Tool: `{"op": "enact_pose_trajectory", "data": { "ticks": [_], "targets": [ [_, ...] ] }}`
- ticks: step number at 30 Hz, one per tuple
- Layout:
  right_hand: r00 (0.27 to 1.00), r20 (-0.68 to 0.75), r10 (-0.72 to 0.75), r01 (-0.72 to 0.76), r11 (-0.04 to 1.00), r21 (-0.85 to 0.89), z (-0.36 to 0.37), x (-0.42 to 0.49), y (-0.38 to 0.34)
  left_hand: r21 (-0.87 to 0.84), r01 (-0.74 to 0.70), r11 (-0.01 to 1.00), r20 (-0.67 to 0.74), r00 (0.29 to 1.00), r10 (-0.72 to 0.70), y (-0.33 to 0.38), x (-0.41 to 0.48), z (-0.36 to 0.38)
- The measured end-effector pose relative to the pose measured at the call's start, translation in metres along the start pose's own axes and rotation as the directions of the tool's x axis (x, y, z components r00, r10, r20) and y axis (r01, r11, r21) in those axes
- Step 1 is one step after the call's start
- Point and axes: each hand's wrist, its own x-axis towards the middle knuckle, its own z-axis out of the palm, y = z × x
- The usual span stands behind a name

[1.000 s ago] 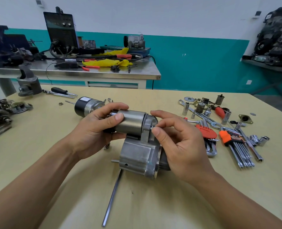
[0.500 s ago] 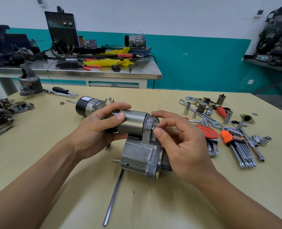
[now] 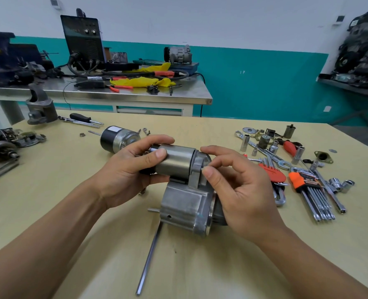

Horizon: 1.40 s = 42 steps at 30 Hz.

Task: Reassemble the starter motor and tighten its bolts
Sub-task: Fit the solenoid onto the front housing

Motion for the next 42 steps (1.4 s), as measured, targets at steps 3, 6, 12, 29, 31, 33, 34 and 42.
{"op": "enact_pose_trajectory", "data": {
  "ticks": [3,6,12,29,31,33,34,42],
  "targets": [
    [1.0,-0.019,0.011,-0.011,1.0,-0.013,0.001,0.001,-0.002,0.011,-0.003,1.0,0.0,1.0,0.003,0.0,0.0,0.0],
    [0.998,-0.04,0.038,-0.037,0.999,0.038,0.002,0.0,-0.003,0.015,-0.006,1.0,-0.009,1.0,0.007,-0.001,0.0,-0.001],
    [0.998,0.038,0.052,-0.056,0.992,0.111,-0.002,-0.003,-0.003,0.009,0.005,1.0,-0.028,1.0,-0.005,-0.005,0.0,-0.001],
    [0.995,0.06,0.081,-0.088,0.989,0.121,0.0,-0.001,0.001,0.565,-0.122,0.816,0.093,0.992,0.084,0.015,0.006,-0.012],
    [0.99,0.086,0.115,-0.127,0.98,0.154,-0.002,-0.001,0.001,0.604,-0.129,0.786,0.173,0.985,0.028,0.025,0.008,-0.008],
    [0.977,0.109,0.182,-0.194,0.975,0.11,-0.004,0.001,0.001,0.669,-0.163,0.725,0.276,0.96,-0.039,0.035,0.012,-0.005],
    [0.965,0.127,0.229,-0.237,0.97,0.048,-0.005,0.002,0.002,0.703,-0.182,0.687,0.32,0.944,-0.077,0.039,0.014,-0.004],
    [0.903,0.284,0.323,-0.308,0.946,-0.097,-0.009,0.01,0.0,0.771,-0.143,0.62,0.376,0.889,-0.263,0.055,0.028,0.0]
  ]
}}
